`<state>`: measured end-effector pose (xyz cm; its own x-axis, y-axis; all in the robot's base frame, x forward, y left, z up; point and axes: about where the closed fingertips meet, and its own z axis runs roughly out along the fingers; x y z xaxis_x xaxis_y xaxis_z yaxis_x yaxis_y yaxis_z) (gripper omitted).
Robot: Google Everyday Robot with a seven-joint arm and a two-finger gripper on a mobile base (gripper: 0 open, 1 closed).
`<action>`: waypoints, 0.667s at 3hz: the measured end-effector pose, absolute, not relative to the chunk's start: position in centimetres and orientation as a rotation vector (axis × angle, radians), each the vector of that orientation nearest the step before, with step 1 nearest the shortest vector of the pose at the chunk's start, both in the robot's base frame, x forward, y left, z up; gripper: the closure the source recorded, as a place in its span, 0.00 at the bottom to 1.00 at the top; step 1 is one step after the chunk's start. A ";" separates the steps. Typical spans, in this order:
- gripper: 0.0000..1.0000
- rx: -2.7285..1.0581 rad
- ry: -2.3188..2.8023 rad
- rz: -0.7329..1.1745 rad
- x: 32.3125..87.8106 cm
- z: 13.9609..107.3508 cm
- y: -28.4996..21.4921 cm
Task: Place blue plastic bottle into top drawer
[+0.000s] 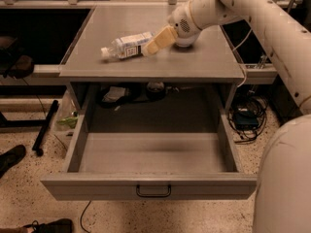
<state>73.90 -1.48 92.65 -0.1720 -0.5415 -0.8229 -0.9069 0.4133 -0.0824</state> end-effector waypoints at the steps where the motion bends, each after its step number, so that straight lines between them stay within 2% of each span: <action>1: 0.00 -1.251 1.795 0.596 75.0 91.9 -0.8; 2: 0.00 -1.248 1.728 0.629 77.0 91.1 -0.2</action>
Offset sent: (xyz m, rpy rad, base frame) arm 0.0642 0.0091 -0.0183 0.1536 -0.1055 0.0860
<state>77.00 -0.16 91.11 -0.1000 -0.4767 -0.8734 -0.9266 0.3645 -0.0929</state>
